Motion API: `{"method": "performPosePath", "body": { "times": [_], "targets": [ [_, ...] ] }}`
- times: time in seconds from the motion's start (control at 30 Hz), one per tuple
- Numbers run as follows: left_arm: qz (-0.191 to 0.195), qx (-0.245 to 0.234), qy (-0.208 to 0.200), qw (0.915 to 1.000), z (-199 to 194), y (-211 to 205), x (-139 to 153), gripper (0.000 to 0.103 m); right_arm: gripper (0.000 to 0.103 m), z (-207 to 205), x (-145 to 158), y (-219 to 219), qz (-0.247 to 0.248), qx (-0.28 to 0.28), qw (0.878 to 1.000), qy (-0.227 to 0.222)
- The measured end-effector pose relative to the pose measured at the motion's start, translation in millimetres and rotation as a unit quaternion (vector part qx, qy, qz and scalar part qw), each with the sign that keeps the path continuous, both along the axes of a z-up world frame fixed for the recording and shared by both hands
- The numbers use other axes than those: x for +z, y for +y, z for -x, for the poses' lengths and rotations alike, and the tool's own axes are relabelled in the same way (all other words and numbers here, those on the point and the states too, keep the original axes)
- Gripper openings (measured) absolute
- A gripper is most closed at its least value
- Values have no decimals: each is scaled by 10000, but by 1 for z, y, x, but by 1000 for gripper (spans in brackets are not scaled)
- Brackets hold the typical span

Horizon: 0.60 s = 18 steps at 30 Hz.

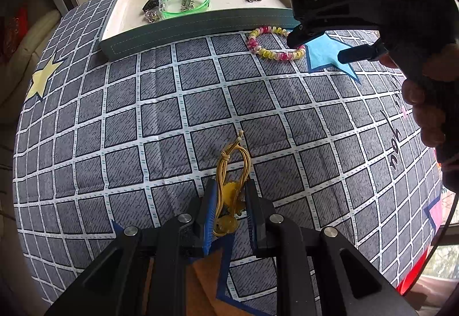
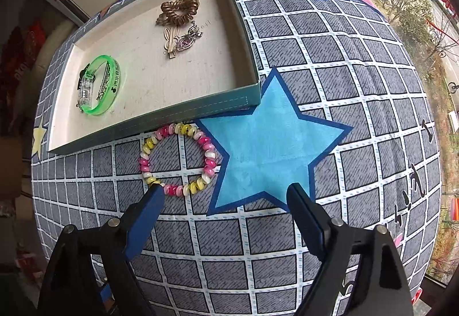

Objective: Organize jewelry
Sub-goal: 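Grasp the yellow cord hair tie with the left tool while the right tool grasps the beaded bracelet, then carry the yellow hair tie and beaded bracelet into the tray with both tools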

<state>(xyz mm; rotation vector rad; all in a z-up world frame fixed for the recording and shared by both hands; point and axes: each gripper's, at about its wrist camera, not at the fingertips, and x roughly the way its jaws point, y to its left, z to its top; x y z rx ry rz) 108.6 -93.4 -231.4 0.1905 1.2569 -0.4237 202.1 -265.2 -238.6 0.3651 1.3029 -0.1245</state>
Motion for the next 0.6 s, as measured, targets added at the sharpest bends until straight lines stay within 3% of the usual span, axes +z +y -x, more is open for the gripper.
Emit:
{"method": "performPosePath", "body": {
  "times": [0.03, 0.17, 0.27, 0.4, 0.53, 0.6],
  "targets": [
    [1, 5, 3, 10000, 2, 1, -2, 32, 77, -5, -3, 2, 60, 27, 10000, 23],
    [2, 19, 6, 10000, 5, 3, -2, 32, 72, -16, -6, 19, 571, 316, 9979, 19],
    [11, 39, 4, 10000, 5, 3, -3, 32, 55, -17, -6, 34, 972, 698, 9928, 1],
    [20, 54, 6, 10000, 3, 2, -4, 32, 13, -14, -4, 46, 1056, 1013, 9892, 16],
    [46, 77, -19, 10000, 1, 2, -2, 32, 10, -2, -5, 48, 1008, 1045, 9894, 3],
    [61, 105, -32, 9999, -1, 5, 0, 32, 9, 10, -4, 40, 758, 947, 9926, -35]
  ]
}}
